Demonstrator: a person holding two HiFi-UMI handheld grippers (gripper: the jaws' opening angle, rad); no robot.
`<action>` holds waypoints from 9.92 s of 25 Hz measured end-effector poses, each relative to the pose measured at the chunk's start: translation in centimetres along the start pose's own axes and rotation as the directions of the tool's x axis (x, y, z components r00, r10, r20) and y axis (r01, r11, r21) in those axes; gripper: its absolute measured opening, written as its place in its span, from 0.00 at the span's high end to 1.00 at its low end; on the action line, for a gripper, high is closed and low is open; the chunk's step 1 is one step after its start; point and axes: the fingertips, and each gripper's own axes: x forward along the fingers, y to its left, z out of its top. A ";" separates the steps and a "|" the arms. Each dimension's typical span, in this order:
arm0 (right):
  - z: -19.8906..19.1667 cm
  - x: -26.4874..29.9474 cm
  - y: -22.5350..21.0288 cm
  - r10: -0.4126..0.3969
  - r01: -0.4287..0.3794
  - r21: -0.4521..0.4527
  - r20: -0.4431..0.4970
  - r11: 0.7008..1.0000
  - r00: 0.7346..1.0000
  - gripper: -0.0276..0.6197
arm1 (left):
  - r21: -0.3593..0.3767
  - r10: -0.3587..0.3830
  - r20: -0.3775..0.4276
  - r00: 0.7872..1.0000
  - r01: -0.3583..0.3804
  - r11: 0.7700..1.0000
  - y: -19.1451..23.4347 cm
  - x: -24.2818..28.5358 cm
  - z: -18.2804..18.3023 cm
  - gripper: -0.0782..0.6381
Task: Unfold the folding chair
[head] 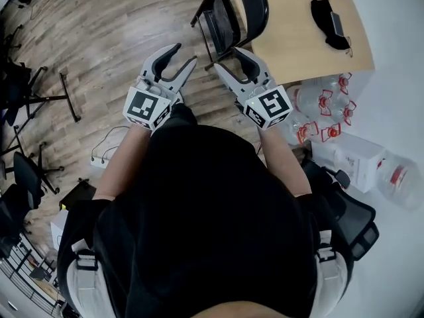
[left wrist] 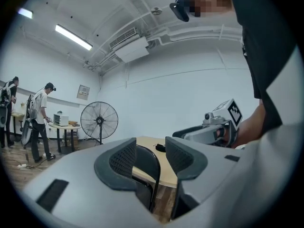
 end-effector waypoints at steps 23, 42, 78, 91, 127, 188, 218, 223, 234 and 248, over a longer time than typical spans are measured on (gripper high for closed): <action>3.0 14.6 -16.6 -0.215 0.217 0.017 -0.083 0.976 0.973 0.62 | -0.048 -0.175 -0.034 0.984 0.174 0.984 16.6 13.8 -0.4 0.63; -1.8 15.2 -36.6 -0.178 0.217 0.042 -0.432 0.975 0.884 0.62 | -0.048 -0.119 -0.079 0.990 0.115 0.992 17.1 29.8 -0.6 0.64; -17.4 16.2 -41.9 0.000 0.303 0.165 -0.878 0.939 0.479 0.79 | -0.074 -0.056 -0.109 0.992 0.048 0.996 15.8 33.6 -3.8 0.64; -17.5 16.1 -42.0 -0.040 0.344 0.138 -0.886 0.929 0.463 0.82 | -0.078 0.016 -0.138 0.990 -0.027 0.997 18.0 29.9 -5.0 0.65; -15.3 24.6 -27.8 -0.106 0.285 0.047 -0.862 0.957 0.496 0.81 | -0.202 0.140 -0.284 0.948 -0.201 0.959 26.8 19.3 -13.2 0.66; -15.5 23.7 -30.6 -0.045 0.230 0.104 -0.825 0.968 0.563 0.80 | -0.365 0.160 -0.801 0.577 -0.682 0.634 31.9 37.5 -42.1 0.62; -17.6 25.1 -29.5 0.022 0.231 0.206 -0.789 0.951 0.614 0.81 | -0.619 0.012 -0.655 0.756 -0.545 0.565 38.1 24.8 -45.7 0.62; -18.3 26.3 -27.8 0.032 0.229 0.218 -0.788 0.949 0.615 0.81 | -0.655 -0.019 -0.636 0.771 -0.527 0.541 39.9 21.2 -47.6 0.61; -20.0 28.7 -24.5 0.031 0.233 0.220 -0.786 0.947 0.618 0.81 | -0.741 -0.090 -0.567 0.818 -0.459 0.490 43.7 14.6 -51.8 0.60; -22.8 29.3 -23.9 -0.008 0.279 0.183 -0.825 0.943 0.565 0.81 | -0.799 -0.169 -0.529 0.832 -0.421 0.429 46.2 9.6 -57.2 0.59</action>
